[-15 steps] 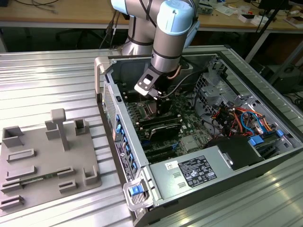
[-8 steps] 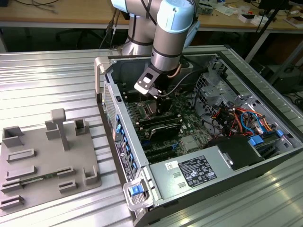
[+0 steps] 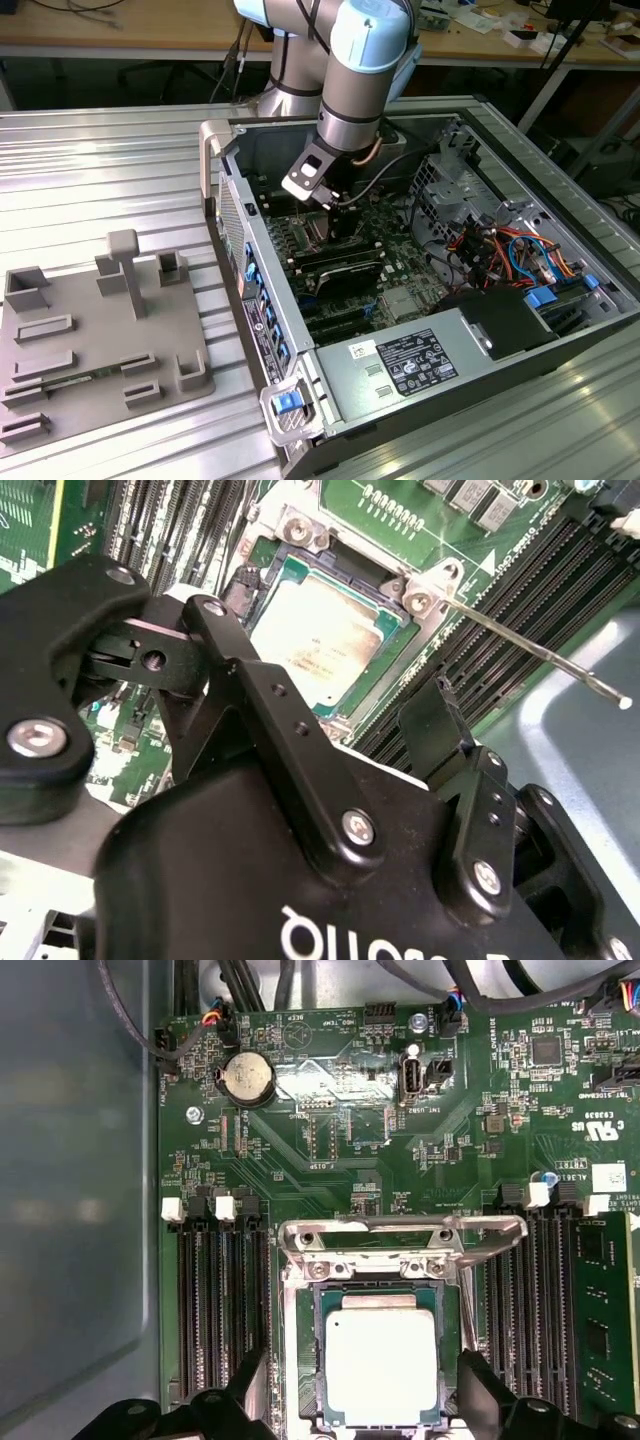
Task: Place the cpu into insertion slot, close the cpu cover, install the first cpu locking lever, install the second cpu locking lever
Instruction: 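Place the cpu into insertion slot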
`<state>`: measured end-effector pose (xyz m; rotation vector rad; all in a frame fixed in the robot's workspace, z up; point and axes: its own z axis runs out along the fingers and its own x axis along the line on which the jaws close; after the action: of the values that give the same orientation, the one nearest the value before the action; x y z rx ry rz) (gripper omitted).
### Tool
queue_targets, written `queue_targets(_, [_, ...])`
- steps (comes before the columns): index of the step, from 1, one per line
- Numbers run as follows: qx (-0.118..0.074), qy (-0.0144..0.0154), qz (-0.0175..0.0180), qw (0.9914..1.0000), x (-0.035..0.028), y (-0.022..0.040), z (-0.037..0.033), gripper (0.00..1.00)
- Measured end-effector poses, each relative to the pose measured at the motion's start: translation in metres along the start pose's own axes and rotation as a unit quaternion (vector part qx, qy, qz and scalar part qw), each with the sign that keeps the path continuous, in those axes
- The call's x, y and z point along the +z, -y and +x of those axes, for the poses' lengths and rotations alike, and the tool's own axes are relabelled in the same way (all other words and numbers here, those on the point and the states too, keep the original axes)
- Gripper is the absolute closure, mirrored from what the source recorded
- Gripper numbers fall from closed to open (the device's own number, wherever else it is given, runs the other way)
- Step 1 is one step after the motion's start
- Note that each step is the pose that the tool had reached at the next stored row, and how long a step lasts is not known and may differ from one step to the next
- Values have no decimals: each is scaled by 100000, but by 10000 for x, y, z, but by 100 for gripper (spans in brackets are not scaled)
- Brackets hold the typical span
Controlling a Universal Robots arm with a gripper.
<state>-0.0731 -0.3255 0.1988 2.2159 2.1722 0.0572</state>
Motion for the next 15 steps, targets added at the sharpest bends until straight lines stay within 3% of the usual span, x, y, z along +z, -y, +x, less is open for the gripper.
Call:
queue_targets(4, [-28, -2, -2, 100000, 0, 0, 0, 16])
queue_targets(6, [-31, -4, -3, 100000, 0, 0, 0, 24])
queue_targets(15, [-66, 82, -6, 100000, -1, 33, 7, 24])
